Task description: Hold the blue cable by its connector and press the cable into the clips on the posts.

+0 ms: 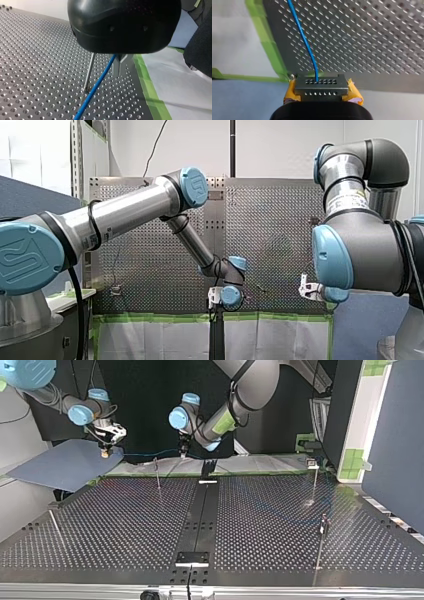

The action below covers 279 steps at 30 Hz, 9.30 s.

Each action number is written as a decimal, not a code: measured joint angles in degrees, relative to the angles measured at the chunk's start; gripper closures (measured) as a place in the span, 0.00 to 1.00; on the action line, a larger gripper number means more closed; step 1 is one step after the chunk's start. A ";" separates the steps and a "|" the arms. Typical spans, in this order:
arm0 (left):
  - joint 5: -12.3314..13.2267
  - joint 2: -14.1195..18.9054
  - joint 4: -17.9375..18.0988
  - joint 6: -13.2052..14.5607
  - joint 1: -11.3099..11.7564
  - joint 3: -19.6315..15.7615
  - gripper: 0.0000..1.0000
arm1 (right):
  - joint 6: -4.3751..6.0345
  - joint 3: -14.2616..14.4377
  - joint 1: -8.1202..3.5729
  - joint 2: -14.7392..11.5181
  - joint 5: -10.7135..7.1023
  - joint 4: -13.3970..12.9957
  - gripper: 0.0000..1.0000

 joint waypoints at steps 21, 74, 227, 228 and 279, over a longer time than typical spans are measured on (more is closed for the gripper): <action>-0.24 0.01 -2.91 0.43 1.65 3.35 1.00 | -1.43 -4.57 -0.95 2.58 -7.70 4.32 1.00; -3.03 4.59 -6.43 0.84 1.29 2.49 1.00 | 1.11 -4.61 -4.78 -0.92 -13.52 4.82 1.00; 5.16 -5.01 -19.12 2.50 -3.37 17.15 0.00 | 5.95 -28.52 1.14 10.06 -5.00 11.17 1.00; 5.13 -5.01 -19.13 2.42 -3.37 17.24 0.00 | 5.95 -28.53 1.14 10.06 -5.00 11.18 1.00; 6.21 -4.40 -13.13 -2.07 -4.98 16.37 0.00 | 5.95 -28.52 1.35 10.06 -5.17 11.61 1.00</action>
